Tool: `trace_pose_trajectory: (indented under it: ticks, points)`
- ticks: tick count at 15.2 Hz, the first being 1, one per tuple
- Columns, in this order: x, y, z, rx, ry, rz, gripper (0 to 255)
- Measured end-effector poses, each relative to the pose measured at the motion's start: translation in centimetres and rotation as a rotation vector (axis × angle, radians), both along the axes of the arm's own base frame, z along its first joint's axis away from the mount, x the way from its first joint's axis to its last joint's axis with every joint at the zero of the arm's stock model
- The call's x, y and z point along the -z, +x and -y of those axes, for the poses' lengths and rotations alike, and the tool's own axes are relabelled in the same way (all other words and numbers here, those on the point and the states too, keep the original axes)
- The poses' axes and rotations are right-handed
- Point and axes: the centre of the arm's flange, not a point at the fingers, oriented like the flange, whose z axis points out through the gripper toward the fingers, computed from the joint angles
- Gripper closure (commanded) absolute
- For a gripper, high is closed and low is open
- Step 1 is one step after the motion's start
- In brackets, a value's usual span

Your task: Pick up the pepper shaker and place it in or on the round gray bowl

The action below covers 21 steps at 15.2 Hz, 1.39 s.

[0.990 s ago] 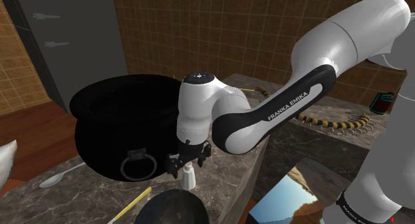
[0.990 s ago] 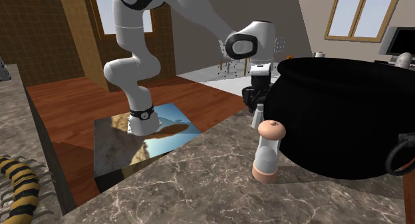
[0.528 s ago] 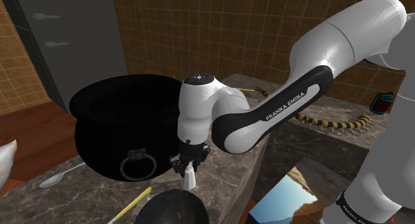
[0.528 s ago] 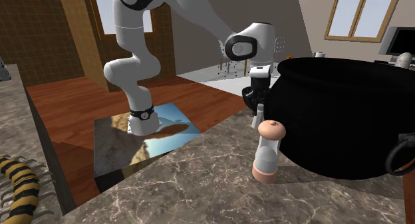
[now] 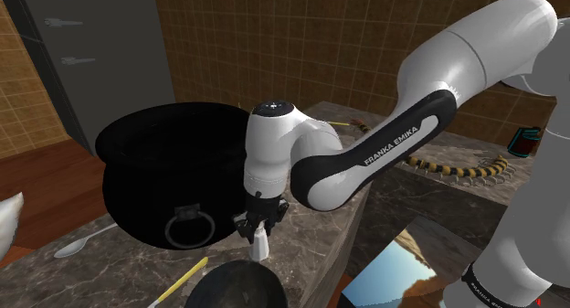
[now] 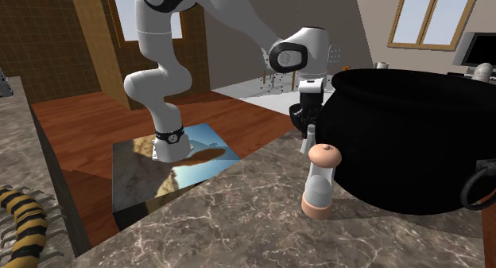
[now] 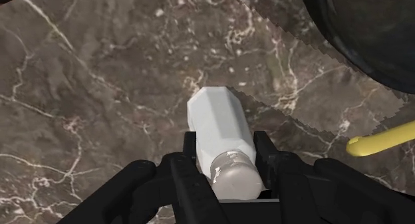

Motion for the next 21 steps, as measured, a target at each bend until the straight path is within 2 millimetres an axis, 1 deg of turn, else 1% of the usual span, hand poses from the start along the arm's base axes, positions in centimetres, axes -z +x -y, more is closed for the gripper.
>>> trace_pose_trajectory:
  ticks: [4,21]
  points:
    - [-1.4,0.0,-0.1,0.000,-0.001,-0.002,255]
    - [-10.4,-0.1,-0.2,0.000,-0.001,-0.002,255]
